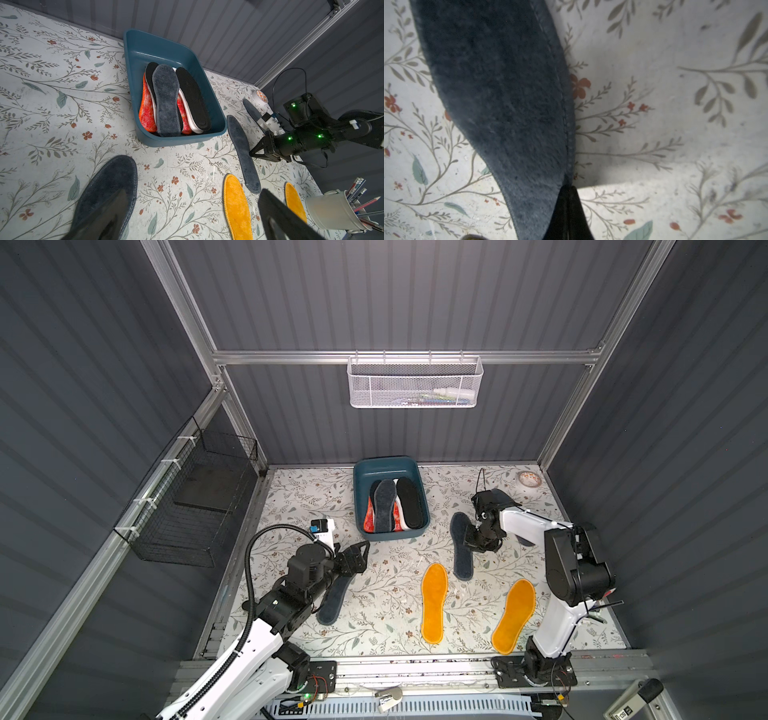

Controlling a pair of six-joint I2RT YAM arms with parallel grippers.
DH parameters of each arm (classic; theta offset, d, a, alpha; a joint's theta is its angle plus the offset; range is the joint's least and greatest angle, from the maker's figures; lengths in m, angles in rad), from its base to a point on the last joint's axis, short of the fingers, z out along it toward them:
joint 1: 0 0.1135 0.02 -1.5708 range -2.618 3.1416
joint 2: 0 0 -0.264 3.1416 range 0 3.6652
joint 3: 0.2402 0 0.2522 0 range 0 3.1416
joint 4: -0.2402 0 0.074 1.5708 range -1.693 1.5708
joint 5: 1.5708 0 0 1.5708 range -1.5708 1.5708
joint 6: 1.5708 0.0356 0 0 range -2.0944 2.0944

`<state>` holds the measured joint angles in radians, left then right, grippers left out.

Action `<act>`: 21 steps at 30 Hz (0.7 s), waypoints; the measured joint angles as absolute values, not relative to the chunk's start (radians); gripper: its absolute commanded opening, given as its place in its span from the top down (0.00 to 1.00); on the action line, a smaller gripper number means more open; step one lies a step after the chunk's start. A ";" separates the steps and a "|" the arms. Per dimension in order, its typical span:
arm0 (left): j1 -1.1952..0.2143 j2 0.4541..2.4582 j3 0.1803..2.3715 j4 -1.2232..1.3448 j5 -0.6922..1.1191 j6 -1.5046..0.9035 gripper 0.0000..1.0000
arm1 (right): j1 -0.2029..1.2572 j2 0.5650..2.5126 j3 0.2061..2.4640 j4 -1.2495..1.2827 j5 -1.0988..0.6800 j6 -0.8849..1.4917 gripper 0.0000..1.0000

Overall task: Put the insoles into the storage box
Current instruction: Pick up the insole from the center of the board.

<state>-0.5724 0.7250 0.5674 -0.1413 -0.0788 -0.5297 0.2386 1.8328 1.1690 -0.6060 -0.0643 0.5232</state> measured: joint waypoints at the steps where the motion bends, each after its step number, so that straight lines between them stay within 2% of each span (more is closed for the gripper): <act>1: -0.572 0.731 0.567 -0.141 -0.079 -0.530 0.00 | 0.239 1.813 1.163 -0.607 -0.064 0.523 1.00; 13: -0.572 0.865 0.567 -0.061 -0.059 -0.535 0.00 | 0.252 1.501 1.130 -0.601 -0.068 0.538 1.00; 21: -0.569 1.059 0.568 0.123 0.063 -0.581 0.00 | 0.325 1.362 1.126 -0.600 -0.082 0.551 1.00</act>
